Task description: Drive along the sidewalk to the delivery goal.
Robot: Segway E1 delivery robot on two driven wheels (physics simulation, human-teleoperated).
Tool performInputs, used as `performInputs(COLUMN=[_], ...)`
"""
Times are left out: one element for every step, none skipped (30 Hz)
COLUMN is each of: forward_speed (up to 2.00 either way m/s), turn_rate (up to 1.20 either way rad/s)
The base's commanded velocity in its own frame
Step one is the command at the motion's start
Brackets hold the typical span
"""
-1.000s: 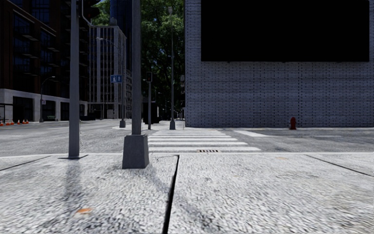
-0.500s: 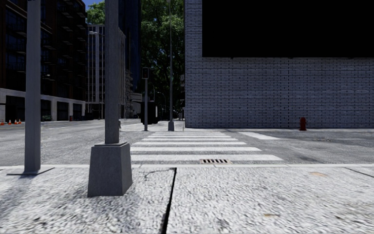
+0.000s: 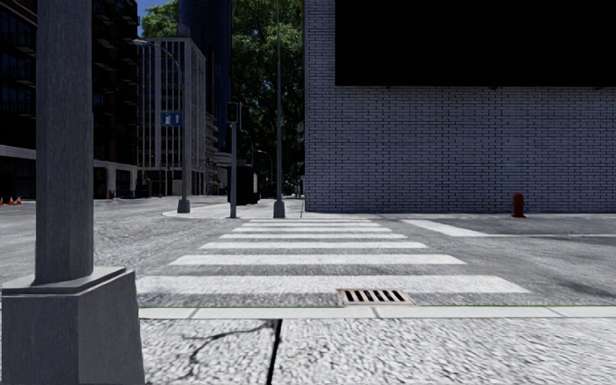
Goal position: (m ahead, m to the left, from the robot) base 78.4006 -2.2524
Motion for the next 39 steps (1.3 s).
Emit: performInputs(forward_speed=[2.0,2.0,2.0,2.0,2.0,2.0,2.0,2.0,2.0,2.0,2.0,2.0,2.0,2.0,2.0,2.0,2.0,2.0,2.0,2.0,2.0,2.0,1.82,1.65,1.65,1.52,1.4,1.36,1.36,1.3,1.25,1.25,1.22,1.21,1.2,1.2,1.2,1.2,1.2], turn_rate=[0.0,0.0,0.0,0.0,0.0,0.0,0.0,0.0,0.0,0.0,0.0,0.0,0.0,0.0,0.0,0.0,0.0,0.0,0.0,0.0,0.0,0.0,0.0,0.0,0.0,0.0,0.0,0.0,0.0,0.0,0.0,0.0,0.0,0.0,0.0,0.0,0.0,0.0,0.0])
